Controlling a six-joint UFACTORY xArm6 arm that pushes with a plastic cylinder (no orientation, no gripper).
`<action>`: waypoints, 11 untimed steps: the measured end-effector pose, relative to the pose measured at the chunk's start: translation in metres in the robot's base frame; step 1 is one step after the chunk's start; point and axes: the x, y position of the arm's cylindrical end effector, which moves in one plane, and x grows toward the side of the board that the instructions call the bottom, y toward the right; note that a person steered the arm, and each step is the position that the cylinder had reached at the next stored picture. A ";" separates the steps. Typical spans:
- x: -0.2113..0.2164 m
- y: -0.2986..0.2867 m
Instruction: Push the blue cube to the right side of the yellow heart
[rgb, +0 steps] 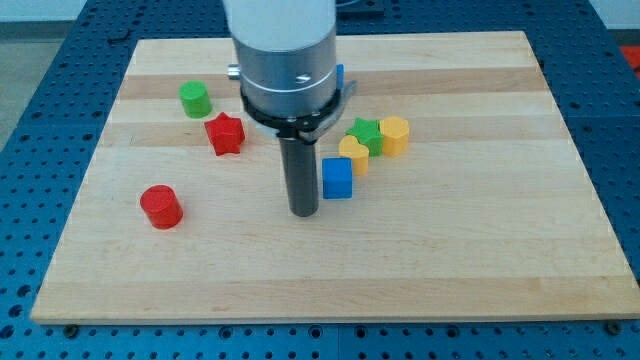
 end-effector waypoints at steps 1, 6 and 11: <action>-0.001 0.020; -0.004 -0.066; -0.013 -0.031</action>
